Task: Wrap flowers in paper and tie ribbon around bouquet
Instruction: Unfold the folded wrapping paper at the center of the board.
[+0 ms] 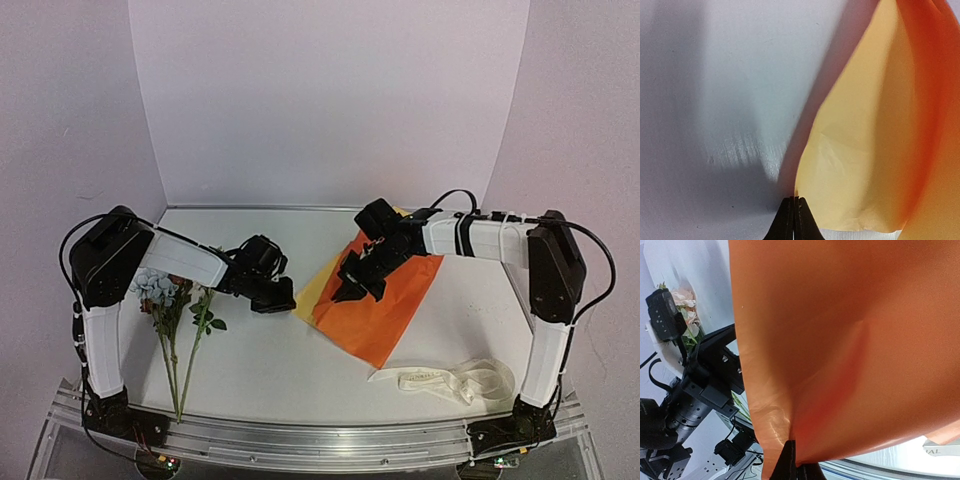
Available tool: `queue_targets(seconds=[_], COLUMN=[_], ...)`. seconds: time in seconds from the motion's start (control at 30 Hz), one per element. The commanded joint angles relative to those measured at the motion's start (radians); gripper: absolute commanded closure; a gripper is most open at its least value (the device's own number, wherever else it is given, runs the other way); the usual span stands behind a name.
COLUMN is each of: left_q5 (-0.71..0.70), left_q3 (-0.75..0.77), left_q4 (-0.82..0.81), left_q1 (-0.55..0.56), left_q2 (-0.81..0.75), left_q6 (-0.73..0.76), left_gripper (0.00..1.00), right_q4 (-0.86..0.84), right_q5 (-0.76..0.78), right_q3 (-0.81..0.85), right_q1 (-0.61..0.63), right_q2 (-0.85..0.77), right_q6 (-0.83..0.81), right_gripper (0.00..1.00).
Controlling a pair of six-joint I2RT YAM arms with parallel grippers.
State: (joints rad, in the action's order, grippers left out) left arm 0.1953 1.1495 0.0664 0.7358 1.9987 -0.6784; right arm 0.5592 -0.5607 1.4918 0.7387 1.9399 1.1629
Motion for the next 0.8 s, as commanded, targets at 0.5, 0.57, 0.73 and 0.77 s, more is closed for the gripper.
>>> queue_targets(seconds=[0.5,0.57,0.73,0.77], left_q5=[-0.483,-0.497,-0.513,-0.512], left_q3=[-0.135,-0.142,-0.144,-0.147], left_q4=[0.291,0.318,0.379,0.385], left_q1=[-0.047,-0.047,-0.055,-0.056], left_q2=[-0.499,-0.523,-0.548,-0.553], left_q6=[-0.071,-0.064,-0.039,-0.036], left_gripper=[1.00,1.00,1.00,1.00], right_q4=[0.185,0.150,0.108,0.108], right_q5=[0.290,0.325,0.382,0.382], right_q3=[-0.420,-0.505,-0.636,-0.645], right_q1=[0.028,0.036,0.085,0.090], right_q2=[-0.483,-0.533,-0.587,-0.588], right_q6=[-0.180,-0.143,-0.114,-0.115], right_gripper=[1.00,1.00,0.92,0.88])
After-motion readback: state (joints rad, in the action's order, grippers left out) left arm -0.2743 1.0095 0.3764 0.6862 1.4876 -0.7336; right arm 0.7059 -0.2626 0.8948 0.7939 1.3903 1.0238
